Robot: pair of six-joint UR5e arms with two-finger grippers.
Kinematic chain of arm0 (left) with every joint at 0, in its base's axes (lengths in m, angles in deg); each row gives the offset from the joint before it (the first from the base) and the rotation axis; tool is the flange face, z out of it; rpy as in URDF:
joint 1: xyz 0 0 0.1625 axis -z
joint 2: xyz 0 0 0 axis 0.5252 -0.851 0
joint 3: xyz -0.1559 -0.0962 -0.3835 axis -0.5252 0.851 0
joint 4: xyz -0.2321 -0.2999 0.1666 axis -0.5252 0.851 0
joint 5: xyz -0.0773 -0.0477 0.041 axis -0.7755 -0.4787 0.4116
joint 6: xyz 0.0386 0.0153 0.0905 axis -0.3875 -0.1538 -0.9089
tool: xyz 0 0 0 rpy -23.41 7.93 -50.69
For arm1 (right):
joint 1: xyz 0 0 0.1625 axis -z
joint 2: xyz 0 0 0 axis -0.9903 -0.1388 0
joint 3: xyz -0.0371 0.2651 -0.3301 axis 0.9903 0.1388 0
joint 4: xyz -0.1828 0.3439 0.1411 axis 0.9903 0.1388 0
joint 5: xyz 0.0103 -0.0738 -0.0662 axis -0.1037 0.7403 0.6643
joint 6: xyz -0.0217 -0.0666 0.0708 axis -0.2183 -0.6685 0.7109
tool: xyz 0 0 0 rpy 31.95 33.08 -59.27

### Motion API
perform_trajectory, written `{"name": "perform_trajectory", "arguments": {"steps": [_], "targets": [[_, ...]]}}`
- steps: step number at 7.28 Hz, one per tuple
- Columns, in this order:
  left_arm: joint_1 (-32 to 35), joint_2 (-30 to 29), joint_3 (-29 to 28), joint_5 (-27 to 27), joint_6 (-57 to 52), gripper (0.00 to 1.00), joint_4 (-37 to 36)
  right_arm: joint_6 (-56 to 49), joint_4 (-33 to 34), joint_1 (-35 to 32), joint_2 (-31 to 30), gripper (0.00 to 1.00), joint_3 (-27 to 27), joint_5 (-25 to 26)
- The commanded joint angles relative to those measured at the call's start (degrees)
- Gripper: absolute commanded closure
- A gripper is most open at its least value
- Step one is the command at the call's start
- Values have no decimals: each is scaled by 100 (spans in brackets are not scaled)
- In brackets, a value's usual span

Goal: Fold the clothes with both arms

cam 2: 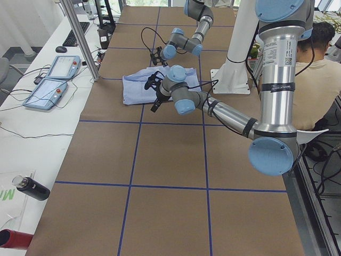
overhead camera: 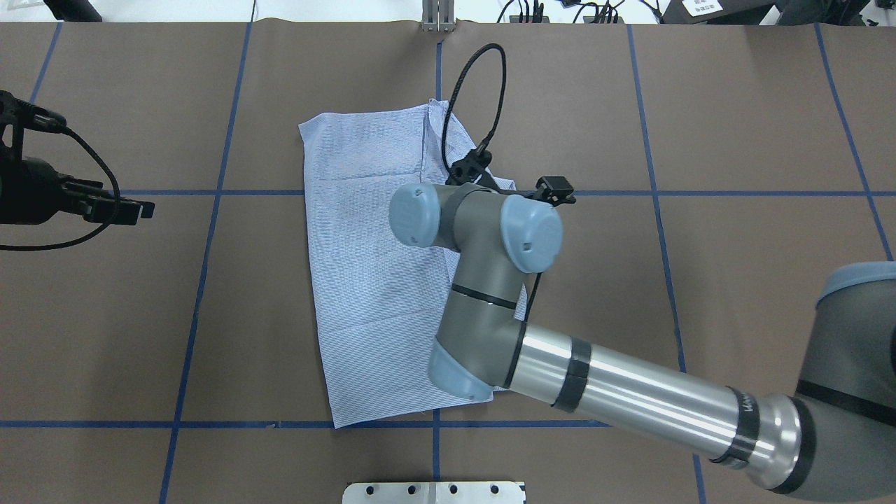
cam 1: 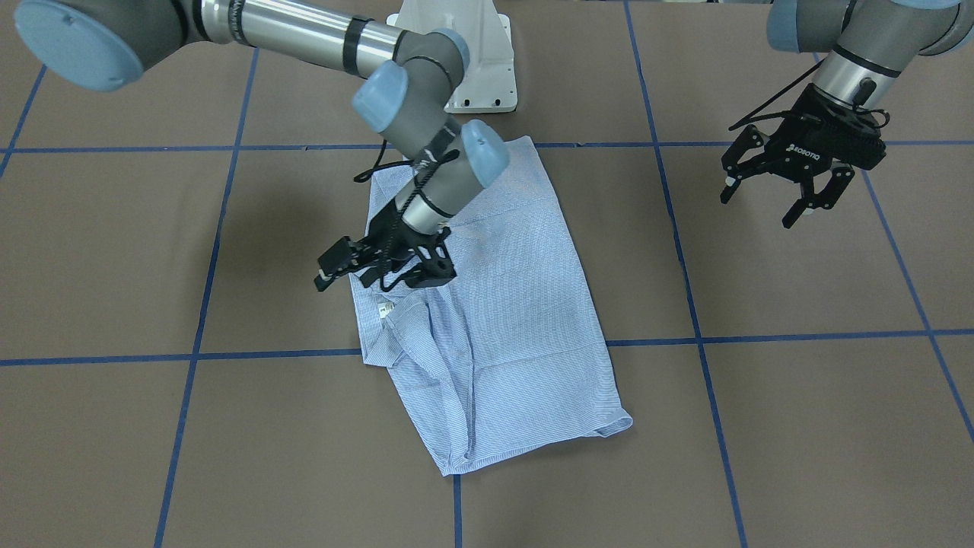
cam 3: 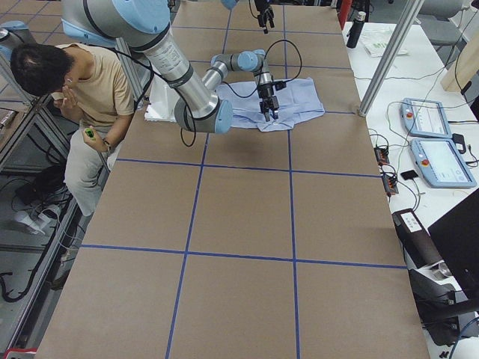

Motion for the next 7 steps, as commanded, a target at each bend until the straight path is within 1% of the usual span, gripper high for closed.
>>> {"name": "perform_trajectory", "arguments": {"steps": [1,2,3,4,5,6,7], "targets": [[0,0,1,0,0,0,0,-647,25,-331,-682,3,-1175,15],[0,0,1,0,0,0,0,-510,-114,-332,-438,2,-1152,-55],[0,0,1,0,0,0,0,-204,-542,-323,-184,2,-1100,-552],[0,0,-8,9,0,0,0,382,-947,-236,202,2,-690,-879],[0,0,-8,0,-26,0,0,666,-1116,-52,849,2,175,-882],[0,0,-16,9,-26,0,0,791,-1100,115,1221,2,767,-873],[0,0,-8,0,-26,0,0,870,-1031,317,1330,4,1016,-838]]}}
